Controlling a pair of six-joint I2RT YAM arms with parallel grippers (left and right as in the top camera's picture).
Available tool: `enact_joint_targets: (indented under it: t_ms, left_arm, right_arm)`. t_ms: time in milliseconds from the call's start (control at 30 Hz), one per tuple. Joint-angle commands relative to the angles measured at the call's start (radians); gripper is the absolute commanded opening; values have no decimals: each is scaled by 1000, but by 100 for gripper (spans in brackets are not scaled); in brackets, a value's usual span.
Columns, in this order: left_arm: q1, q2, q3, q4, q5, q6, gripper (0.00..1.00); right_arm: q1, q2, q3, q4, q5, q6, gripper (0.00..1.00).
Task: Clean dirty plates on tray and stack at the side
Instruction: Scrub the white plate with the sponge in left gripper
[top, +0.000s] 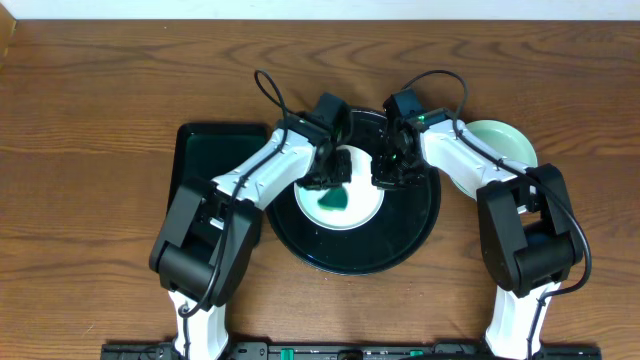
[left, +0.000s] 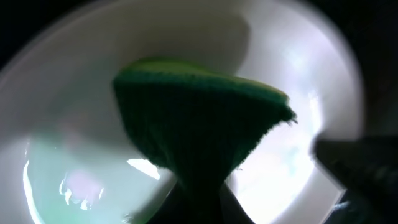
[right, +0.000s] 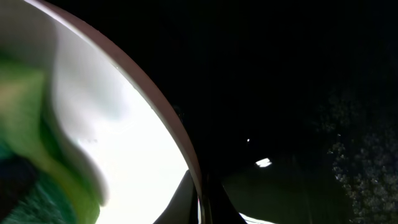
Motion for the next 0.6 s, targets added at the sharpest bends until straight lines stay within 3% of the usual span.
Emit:
enact_joint_targets:
  t_ms: [0,67,200,367,467,567]
  left_arm:
    - [52,21,5,31,78,67,7]
    - [90,21,5,1,46,143,7]
    - [108,21,1,-118,-129,143,7]
    - [79,21,-10,-222,-135,169,7]
    - [45,21,-10,-245,-69,242,7]
    - [7,21,-10,-216,100,367,7]
  right_arm:
    - [13,39,-23,25,14,7,1]
    - [13,39,-23,25,14,6,1]
    - [13,39,-23,29,10,7,1]
    - [13,39,-24,32,-3,-5,1]
    - [13,39,-24,32,-5,-11,1]
    - [13,39,-23,33,-6,-10,1]
